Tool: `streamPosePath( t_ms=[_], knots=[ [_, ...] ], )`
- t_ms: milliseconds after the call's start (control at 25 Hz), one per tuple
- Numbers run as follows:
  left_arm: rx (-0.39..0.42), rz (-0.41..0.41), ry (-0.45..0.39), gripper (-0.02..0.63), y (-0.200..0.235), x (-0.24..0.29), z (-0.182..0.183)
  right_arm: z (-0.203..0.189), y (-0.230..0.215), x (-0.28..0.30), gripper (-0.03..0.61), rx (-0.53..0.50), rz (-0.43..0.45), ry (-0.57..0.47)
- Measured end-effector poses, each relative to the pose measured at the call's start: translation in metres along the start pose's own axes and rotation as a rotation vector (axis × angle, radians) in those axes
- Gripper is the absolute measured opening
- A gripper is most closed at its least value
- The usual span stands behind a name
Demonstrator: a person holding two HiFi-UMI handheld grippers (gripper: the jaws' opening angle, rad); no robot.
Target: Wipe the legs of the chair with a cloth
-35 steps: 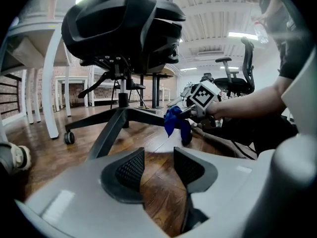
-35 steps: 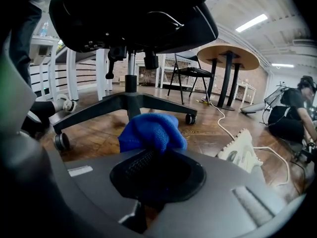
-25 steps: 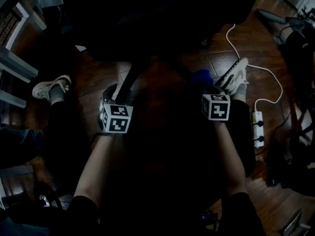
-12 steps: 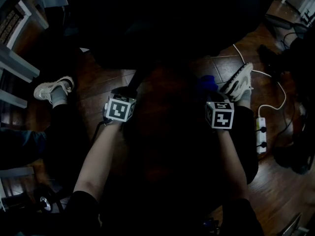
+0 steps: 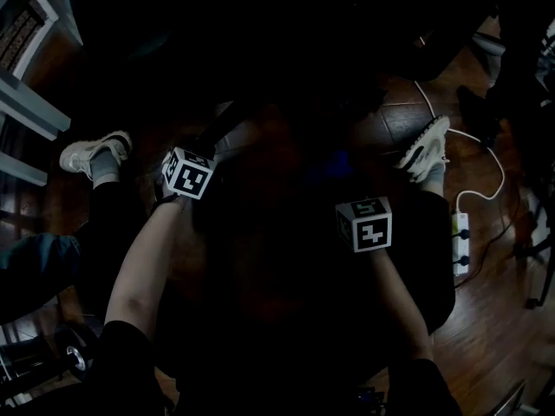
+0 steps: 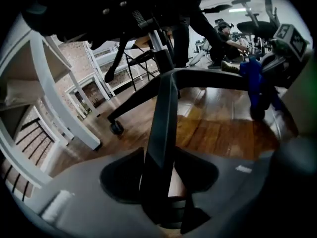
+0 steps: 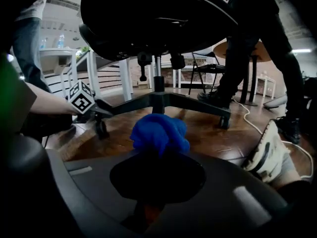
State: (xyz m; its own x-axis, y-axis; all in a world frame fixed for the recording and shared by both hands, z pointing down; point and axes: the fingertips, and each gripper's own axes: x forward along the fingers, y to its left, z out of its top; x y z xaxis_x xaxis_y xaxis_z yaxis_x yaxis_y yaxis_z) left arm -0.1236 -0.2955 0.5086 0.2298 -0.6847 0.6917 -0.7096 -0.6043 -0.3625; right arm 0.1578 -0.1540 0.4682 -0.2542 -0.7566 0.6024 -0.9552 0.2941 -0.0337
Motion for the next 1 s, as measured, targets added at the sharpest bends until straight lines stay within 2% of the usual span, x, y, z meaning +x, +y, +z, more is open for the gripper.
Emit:
streamPosePath(
  t_ms=[80, 160, 200, 280, 360, 480, 560, 800, 920, 1000],
  knots=[
    [0.037, 0.078, 0.001, 0.204, 0.022, -0.001, -0.003, 0.001, 0.018, 0.007, 0.043, 0.008, 0.05, -0.002],
    [0.057, 0.144, -0.045, 0.198, 0.039, -0.012, 0.001, 0.004, 0.035, 0.015, 0.043, 0.024, 0.099, -0.002],
    [0.046, 0.149, -0.076, 0.198, 0.04, -0.02, 0.005, 0.005, 0.042, 0.019, 0.043, 0.031, 0.122, -0.004],
    [-0.011, 0.106, -0.14, 0.198, 0.029, -0.037, 0.011, 0.012, 0.054, 0.026, 0.043, 0.041, 0.162, -0.02],
    [-0.082, 0.024, -0.203, 0.198, 0.003, -0.053, 0.013, 0.023, 0.061, 0.029, 0.043, 0.039, 0.187, -0.061],
    [-0.212, -0.128, -0.303, 0.199, -0.045, -0.076, 0.01, 0.047, 0.056, 0.033, 0.043, 0.032, 0.182, -0.147],
    [-0.274, -0.187, -0.342, 0.199, -0.069, -0.091, 0.008, 0.064, 0.046, 0.039, 0.043, 0.043, 0.173, -0.185],
    [-0.345, -0.25, -0.351, 0.199, -0.092, -0.101, 0.006, 0.102, 0.033, 0.088, 0.042, 0.025, 0.208, -0.202],
    [-0.387, -0.259, -0.348, 0.199, -0.091, -0.104, 0.006, 0.105, 0.041, 0.122, 0.043, 0.001, 0.228, -0.198],
    [-0.422, -0.262, -0.344, 0.199, -0.093, -0.106, 0.005, 0.106, 0.045, 0.142, 0.043, 0.034, 0.254, -0.204]
  ],
)
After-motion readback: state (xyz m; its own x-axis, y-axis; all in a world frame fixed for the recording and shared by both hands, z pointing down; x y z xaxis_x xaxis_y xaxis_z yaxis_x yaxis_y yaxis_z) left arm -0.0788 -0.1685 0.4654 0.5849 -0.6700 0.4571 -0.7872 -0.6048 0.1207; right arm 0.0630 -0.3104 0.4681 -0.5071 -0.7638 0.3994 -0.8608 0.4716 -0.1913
